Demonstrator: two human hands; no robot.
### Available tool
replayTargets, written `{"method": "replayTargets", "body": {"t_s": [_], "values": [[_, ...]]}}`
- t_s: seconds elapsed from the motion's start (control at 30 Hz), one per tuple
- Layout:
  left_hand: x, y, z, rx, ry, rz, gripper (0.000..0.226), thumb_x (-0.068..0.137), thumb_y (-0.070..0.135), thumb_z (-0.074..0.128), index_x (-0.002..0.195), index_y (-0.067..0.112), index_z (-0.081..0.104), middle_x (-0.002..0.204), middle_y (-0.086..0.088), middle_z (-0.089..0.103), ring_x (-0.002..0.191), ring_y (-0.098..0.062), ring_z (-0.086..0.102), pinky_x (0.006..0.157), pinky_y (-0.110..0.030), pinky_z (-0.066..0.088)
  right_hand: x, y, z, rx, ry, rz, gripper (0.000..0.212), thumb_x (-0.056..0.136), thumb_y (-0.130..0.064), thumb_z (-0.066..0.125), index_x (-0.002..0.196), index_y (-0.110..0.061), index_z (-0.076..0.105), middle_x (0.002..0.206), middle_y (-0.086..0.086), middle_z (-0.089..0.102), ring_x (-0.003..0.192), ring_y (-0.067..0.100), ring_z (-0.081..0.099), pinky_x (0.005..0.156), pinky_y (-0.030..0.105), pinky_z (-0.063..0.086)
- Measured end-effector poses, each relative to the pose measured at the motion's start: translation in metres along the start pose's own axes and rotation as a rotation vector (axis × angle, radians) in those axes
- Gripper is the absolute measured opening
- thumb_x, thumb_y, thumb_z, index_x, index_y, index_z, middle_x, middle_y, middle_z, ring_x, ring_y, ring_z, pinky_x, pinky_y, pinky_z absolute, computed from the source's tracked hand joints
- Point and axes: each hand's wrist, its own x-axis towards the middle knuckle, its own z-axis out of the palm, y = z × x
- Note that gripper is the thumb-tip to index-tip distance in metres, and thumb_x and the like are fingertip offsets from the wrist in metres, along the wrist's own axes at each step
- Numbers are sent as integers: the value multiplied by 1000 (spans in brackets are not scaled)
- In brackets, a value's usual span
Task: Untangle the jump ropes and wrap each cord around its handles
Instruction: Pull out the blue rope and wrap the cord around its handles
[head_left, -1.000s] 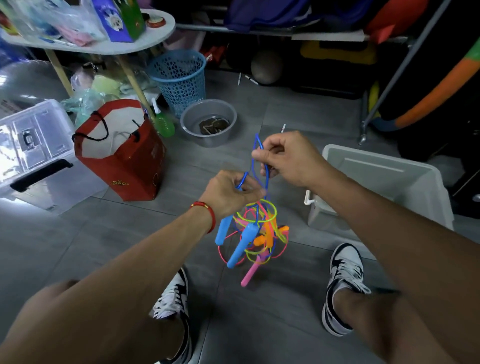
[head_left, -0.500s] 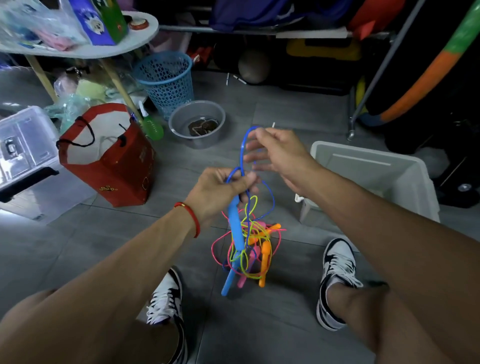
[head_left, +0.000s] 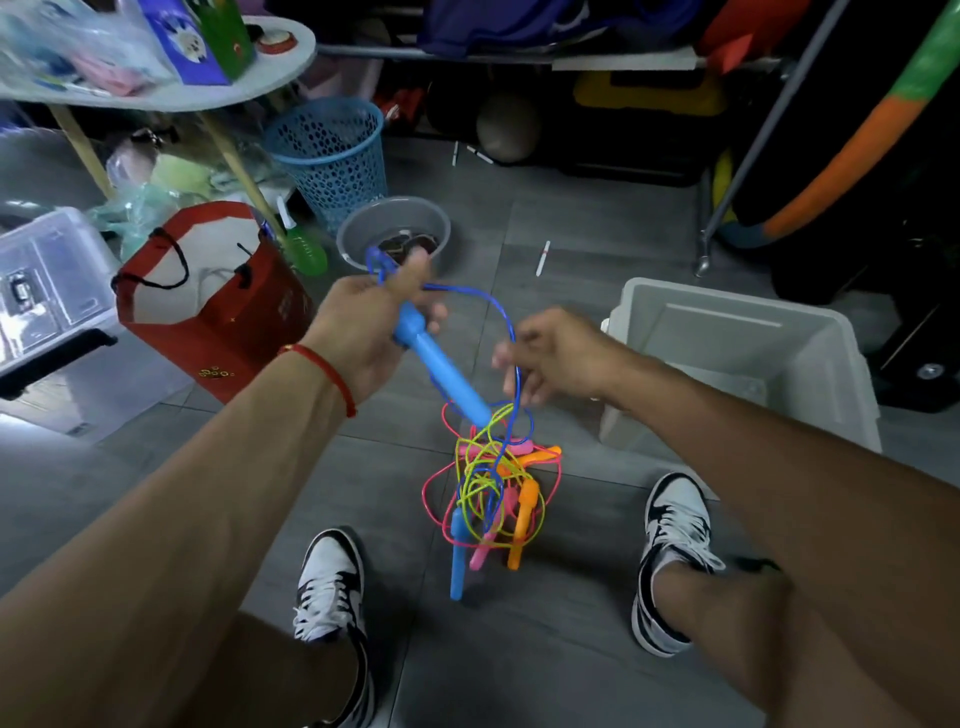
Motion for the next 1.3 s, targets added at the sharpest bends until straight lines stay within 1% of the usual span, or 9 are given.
{"method": "replayTargets", "body": {"t_s": [0.27, 0.4, 0.53, 0.7, 0.8, 1.0, 1.1, 1.2, 1.3], "values": [[-32, -49, 29, 376, -307, -289, 22, 97, 3, 58, 117, -2, 63, 99, -15, 67, 49, -14, 62, 45, -22, 50, -8, -49, -9, 403, 307, -221, 28, 102, -27, 55, 96, -2, 66, 63, 4, 68, 45, 15, 57, 51, 26, 51], [-30, -51, 32, 435, -240, -126, 18, 100, 10, 55, 100, -1, 69, 110, -22, 72, 62, -18, 60, 52, -19, 49, -3, -47, -15, 485, 420, -143, 35, 105, -30, 47, 105, 1, 64, 75, 10, 71, 55, 21, 63, 53, 29, 54], [-22, -41, 26, 327, -170, -106, 22, 100, 11, 55, 106, -7, 66, 100, -23, 72, 52, -13, 60, 52, -22, 52, -6, -21, -11, 240, 161, 173, 21, 102, -14, 40, 108, -10, 60, 98, 15, 68, 77, 28, 66, 62, 33, 54], [-22, -34, 24, 162, -220, -166, 24, 100, 15, 56, 108, -5, 64, 100, -22, 73, 56, -15, 61, 53, -24, 51, -11, 27, 15, -158, -399, 95, 17, 102, -13, 53, 115, -13, 64, 107, 2, 67, 92, 8, 58, 86, 35, 54], [-17, -38, 14, 296, -105, -109, 24, 98, 18, 61, 98, -5, 66, 108, -31, 68, 51, -16, 60, 51, -26, 50, -9, 22, 16, -112, -260, 96, 17, 104, -10, 49, 105, 1, 61, 99, 14, 69, 73, 10, 60, 64, 19, 50], [-27, -74, -17, 615, 57, -174, 67, 83, 67, 55, 72, 2, 65, 72, -24, 66, 50, -24, 55, 56, -34, 51, -13, -4, -3, 74, 161, -49, 21, 102, -13, 54, 89, -2, 66, 68, 9, 64, 60, 21, 58, 57, 27, 52], [-37, -119, -29, 903, 10, -341, 48, 82, 46, 51, 62, 3, 60, 60, -19, 63, 57, -26, 59, 60, -36, 58, -17, -18, -5, 128, 232, -138, 26, 101, -19, 56, 95, 3, 69, 64, 7, 61, 61, 22, 54, 54, 25, 49], [-61, -141, -32, 1242, -183, -526, 16, 90, 12, 50, 87, 4, 64, 85, -15, 68, 83, -32, 69, 54, -22, 47, -21, -30, -3, 187, 264, -188, 26, 99, -21, 60, 95, 3, 69, 62, 5, 60, 62, 23, 52, 52, 26, 46], [-70, -143, -34, 1447, -424, -600, 31, 97, 11, 51, 124, 1, 61, 126, -14, 64, 105, -25, 63, 45, -9, 41, -29, -40, -2, 224, 305, -226, 28, 98, -25, 63, 94, 2, 69, 58, 1, 59, 56, 20, 51, 50, 26, 45]]}}
